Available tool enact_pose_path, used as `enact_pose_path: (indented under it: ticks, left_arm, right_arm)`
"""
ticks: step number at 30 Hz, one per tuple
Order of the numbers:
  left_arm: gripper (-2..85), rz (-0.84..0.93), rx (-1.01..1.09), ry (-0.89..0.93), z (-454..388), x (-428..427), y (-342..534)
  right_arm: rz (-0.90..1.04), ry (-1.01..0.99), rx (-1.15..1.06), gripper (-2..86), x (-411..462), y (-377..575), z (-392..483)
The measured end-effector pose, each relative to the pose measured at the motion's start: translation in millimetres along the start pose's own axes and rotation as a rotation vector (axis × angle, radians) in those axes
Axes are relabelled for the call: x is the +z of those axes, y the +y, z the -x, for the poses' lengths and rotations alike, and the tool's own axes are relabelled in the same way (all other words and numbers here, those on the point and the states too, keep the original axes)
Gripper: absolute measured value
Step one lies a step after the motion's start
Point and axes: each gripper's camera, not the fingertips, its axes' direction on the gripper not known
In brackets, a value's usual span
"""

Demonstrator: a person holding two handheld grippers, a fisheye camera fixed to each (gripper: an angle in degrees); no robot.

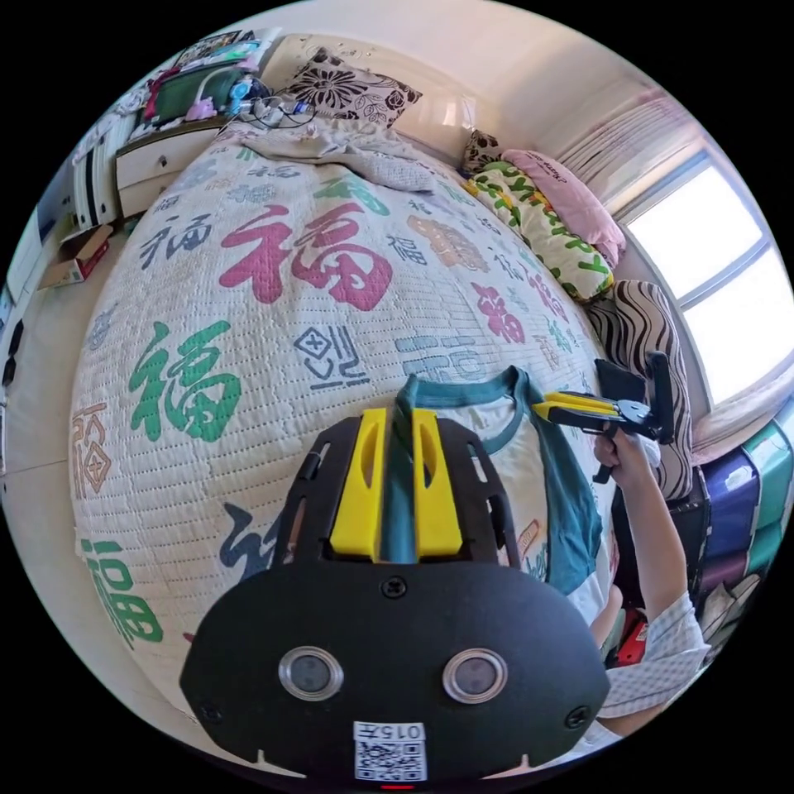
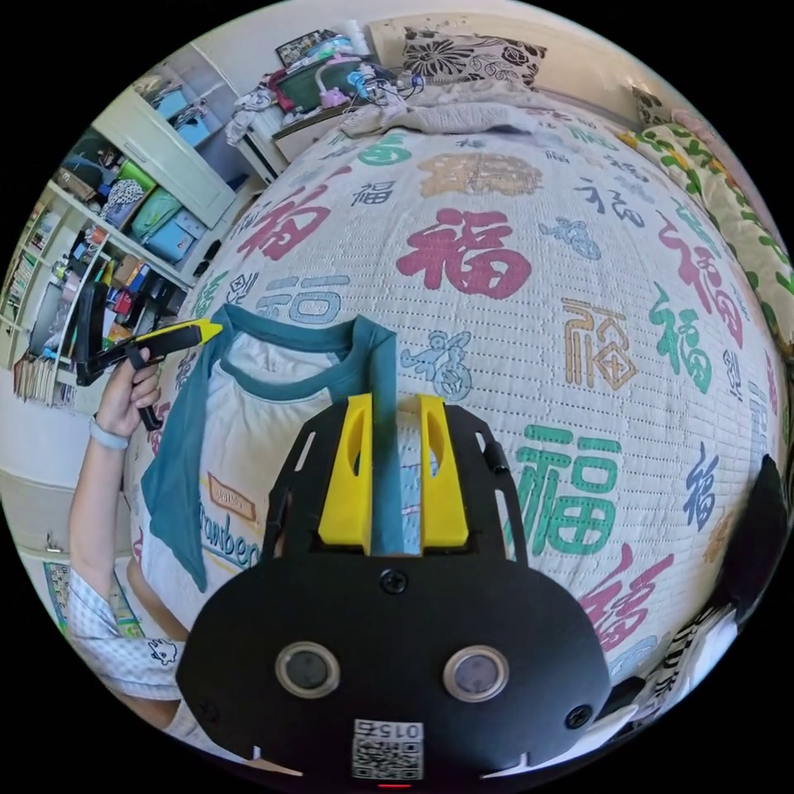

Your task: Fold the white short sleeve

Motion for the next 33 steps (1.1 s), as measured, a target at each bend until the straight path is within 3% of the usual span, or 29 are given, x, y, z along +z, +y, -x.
enact_pose_path:
  ticks: [3, 6, 18, 22, 26, 33]
  left_arm:
    - [0.7, 0.047, 0.03, 0.001, -2, 2, 0]
    - [0.1, 0.041, 0.067, -0.061, -14, -6, 4]
    - [-0.1, -0.286, 0.25, -0.093, -101, -134, 70]
    - [0.0, -0.323, 0.374, -0.056, -139, -184, 157]
    - [0.0, -0.343, 0.499, -0.025, -181, -226, 281]
    - [0.1, -0.254, 0.54, -0.056, -220, -216, 468]
  right_arm:
    - [0.013, -0.054, -0.038, 1.1, 1, 13, -13]
    - [-0.004, -0.11, 0.005, -0.4, -4, 27, -28]
    - [-0.284, -0.083, -0.063, -1.0, -99, 120, -14]
    - [-0.32, -0.209, -0.159, -1.0, -133, 204, -5]
    - [-0.321, -0.2, -0.328, -1.0, -157, 322, 24]
    - [-0.23, -0.165, -0.417, -1.0, -123, 498, 62]
